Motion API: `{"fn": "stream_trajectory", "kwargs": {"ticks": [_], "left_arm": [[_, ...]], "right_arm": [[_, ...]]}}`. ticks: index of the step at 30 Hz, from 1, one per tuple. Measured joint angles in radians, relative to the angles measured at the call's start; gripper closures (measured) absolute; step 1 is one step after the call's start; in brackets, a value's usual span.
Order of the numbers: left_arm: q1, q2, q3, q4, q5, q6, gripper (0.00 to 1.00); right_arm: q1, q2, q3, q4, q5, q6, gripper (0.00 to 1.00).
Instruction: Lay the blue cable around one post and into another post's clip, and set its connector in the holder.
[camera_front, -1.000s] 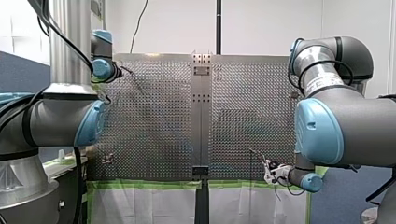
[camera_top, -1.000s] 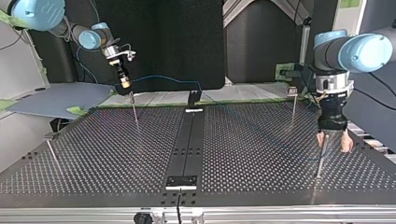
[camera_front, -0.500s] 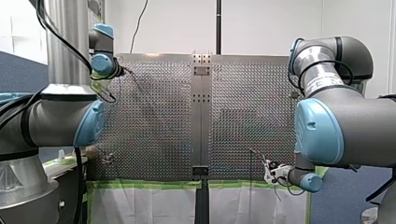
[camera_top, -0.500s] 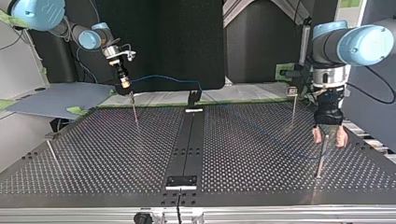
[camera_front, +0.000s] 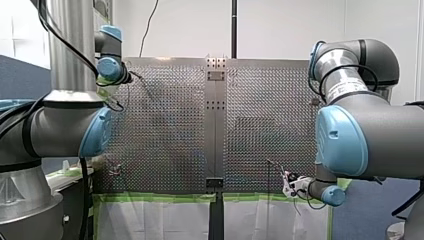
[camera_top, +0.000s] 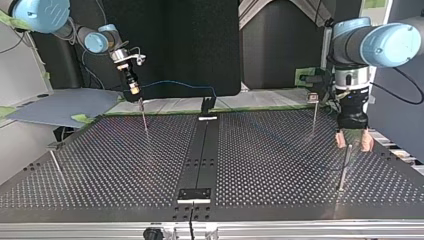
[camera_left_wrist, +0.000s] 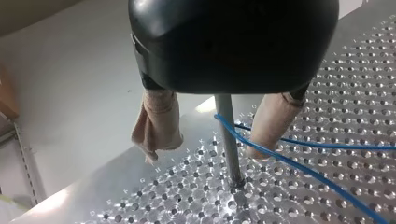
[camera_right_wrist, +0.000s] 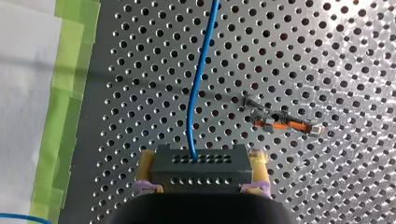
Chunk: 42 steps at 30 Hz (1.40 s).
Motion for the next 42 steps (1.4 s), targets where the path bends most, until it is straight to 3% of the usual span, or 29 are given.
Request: {"fn": "stream_trajectory", "kwargs": {"ticks": [6, 14, 21, 42], "left_arm": [[-0.004, 0.045, -0.023, -0.017, 0.004, 0.011, 0.00], [-0.029, 0.077, -0.043, -0.056, 0.010, 0.069, 0.00], [-0.016, 0.112, -0.006, -0.104, -0.045, 0.133, 0.00], [-0.021, 0.129, 0.174, -0.285, -0.223, 0.314, 0.00]], "right_arm": [[0.001, 0.000, 0.000, 0.000, 0.001, 0.000, 1.00], [0.001, 0.001, 0.000, 0.000, 0.001, 0.001, 1.00], [0.001, 0.002, 0.000, -0.006, 0.001, 0.011, 1.00], [0.001, 0.002, 0.000, -0.012, 0.001, 0.023, 1.00]]}}
